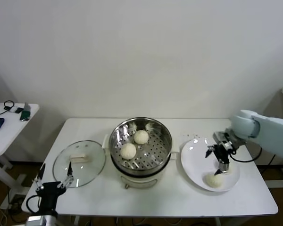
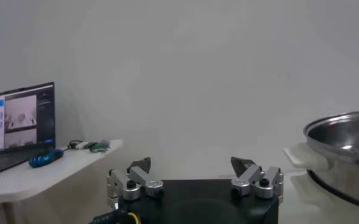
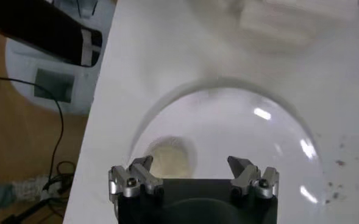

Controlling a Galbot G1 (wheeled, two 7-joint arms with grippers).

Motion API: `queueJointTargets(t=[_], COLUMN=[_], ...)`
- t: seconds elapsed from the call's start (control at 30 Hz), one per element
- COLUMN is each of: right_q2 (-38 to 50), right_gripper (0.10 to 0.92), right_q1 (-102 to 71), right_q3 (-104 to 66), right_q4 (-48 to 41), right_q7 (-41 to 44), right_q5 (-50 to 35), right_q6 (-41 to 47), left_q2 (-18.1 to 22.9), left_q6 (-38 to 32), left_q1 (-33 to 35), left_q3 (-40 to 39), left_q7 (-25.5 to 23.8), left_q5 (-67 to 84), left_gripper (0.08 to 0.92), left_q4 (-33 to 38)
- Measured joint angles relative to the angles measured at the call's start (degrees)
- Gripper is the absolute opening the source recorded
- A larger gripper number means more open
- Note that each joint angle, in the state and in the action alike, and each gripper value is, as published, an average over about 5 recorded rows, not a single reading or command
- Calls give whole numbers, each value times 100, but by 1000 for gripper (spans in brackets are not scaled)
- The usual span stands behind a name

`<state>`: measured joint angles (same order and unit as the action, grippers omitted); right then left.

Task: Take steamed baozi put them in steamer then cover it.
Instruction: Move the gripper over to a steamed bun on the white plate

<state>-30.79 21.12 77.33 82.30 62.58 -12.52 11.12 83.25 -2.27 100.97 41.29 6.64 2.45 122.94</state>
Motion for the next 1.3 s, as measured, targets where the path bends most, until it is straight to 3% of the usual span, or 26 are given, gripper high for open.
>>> queueJointTargets(t=[0.9, 1.3], right_q2=[-383, -521], right_gripper=[822, 744], right_q1=[-1051, -1061], right_q3=[-576, -599], right_q4=[-707, -843], right_q7=[105, 155], right_q5=[497, 510], right_q6=[-33, -71], left_q2=[0, -3], left_q6=[34, 33], left_q1=[-49, -38], left_q3=[-7, -10], left_q7=[11, 14], left_q5=[-89, -118], left_gripper=[823, 823], left_q4=[-125, -125])
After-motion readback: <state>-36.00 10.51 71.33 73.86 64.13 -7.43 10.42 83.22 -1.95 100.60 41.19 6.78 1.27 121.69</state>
